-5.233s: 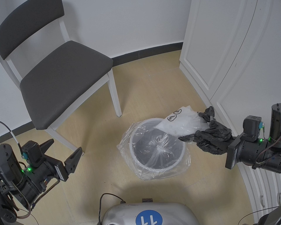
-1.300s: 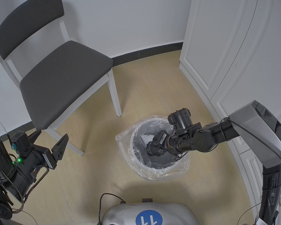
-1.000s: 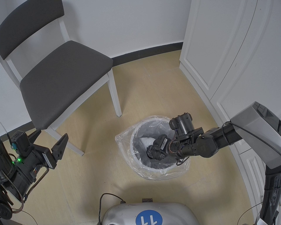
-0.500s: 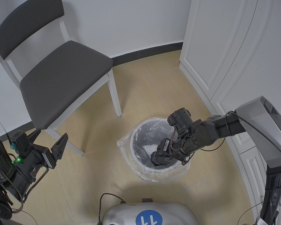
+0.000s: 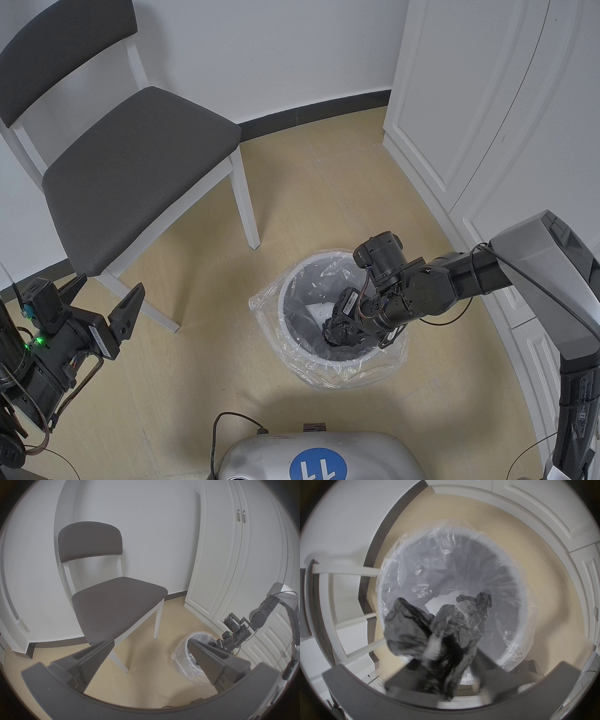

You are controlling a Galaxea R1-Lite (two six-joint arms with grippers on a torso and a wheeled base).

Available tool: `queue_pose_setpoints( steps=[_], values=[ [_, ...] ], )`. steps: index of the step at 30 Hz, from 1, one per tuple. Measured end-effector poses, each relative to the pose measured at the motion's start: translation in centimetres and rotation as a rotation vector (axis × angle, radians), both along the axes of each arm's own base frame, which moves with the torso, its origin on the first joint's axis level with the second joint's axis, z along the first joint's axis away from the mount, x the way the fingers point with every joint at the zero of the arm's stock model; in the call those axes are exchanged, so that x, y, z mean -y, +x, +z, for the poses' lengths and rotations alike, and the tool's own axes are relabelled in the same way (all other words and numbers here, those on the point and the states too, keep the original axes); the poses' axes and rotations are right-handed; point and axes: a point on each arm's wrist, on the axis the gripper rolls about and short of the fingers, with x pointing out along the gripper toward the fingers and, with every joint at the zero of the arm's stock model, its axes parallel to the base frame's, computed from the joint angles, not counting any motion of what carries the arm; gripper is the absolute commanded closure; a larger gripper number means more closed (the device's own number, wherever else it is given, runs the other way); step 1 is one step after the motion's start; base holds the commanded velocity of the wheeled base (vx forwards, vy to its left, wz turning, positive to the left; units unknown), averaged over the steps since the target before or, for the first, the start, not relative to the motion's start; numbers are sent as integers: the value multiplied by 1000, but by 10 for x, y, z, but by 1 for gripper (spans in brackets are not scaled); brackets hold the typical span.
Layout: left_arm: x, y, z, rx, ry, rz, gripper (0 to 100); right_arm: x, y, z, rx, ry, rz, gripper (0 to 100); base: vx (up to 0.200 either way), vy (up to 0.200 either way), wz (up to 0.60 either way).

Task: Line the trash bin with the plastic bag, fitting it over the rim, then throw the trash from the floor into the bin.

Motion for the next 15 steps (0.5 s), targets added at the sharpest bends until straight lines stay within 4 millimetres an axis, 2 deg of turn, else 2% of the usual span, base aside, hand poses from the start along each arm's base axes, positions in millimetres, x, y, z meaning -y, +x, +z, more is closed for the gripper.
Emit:
queue_pose_setpoints(
  steps=[10, 15],
  values=[
    [0, 0, 0, 0, 0, 0, 0, -2, -1, 1, 2, -3, 2, 0, 0, 0, 0],
    [0, 0, 0, 0, 0, 0, 0, -1, -7, 13, 17, 0, 12, 0, 0, 0, 0]
  ],
)
